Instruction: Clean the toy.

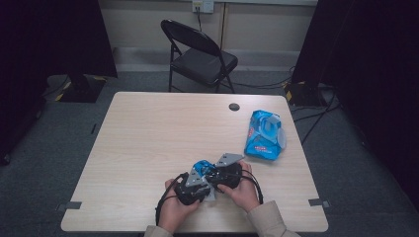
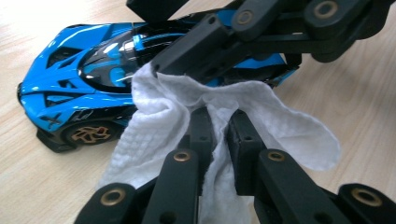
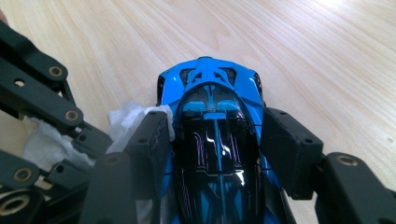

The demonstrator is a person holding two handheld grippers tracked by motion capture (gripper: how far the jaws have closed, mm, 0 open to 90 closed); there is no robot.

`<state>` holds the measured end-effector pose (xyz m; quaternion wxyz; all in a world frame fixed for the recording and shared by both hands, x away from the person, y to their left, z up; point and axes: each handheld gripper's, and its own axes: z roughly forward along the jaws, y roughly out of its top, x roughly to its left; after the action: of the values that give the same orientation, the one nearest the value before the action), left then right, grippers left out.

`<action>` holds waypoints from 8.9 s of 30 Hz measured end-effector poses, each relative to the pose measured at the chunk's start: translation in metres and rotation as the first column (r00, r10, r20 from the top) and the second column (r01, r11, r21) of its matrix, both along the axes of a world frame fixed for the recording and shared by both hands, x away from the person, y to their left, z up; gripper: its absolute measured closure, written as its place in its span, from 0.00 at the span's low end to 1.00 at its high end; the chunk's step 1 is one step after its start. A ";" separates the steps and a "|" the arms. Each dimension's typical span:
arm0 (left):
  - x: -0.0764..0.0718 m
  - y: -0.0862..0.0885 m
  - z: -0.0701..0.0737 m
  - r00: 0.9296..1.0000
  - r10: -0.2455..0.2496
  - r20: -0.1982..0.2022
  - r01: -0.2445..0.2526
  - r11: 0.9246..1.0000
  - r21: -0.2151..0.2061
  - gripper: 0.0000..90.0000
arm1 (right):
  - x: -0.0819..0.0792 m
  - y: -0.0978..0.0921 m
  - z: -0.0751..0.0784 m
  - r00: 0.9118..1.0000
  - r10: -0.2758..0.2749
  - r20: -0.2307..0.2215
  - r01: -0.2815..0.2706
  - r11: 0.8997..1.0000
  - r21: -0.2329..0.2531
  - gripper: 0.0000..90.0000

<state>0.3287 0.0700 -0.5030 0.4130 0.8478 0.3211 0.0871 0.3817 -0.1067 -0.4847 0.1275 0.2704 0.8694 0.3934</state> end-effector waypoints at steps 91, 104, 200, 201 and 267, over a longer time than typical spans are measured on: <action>-0.016 -0.082 0.015 0.968 -0.249 0.006 0.249 0.968 -0.027 0.90 | -0.003 -0.068 0.034 0.995 -0.095 -0.036 0.099 0.985 0.139 0.44; -0.003 -0.091 0.032 0.969 -0.220 0.116 0.224 0.974 -0.029 0.41 | -0.022 -0.131 0.032 0.986 -0.161 -0.041 0.166 0.965 0.201 0.44; 0.058 -0.020 0.019 0.996 -0.082 0.023 0.081 0.996 0.049 0.16 | -0.050 -0.118 0.004 0.987 -0.149 -0.064 0.158 0.974 0.163 0.94; 0.058 -0.020 0.019 0.996 -0.082 0.023 0.081 0.995 0.049 0.16 | -0.048 -0.115 -0.001 0.986 -0.149 -0.070 0.158 0.975 0.158 0.93; 0.057 -0.021 0.018 0.997 -0.074 0.031 0.072 0.996 0.045 0.15 | -0.049 -0.095 0.004 0.995 -0.088 -0.052 0.094 0.986 0.136 0.93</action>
<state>0.3855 0.0488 -0.4853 0.4024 0.8663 0.2810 0.0930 0.3331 -0.2018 -0.4806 0.1064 0.3271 0.8293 0.4404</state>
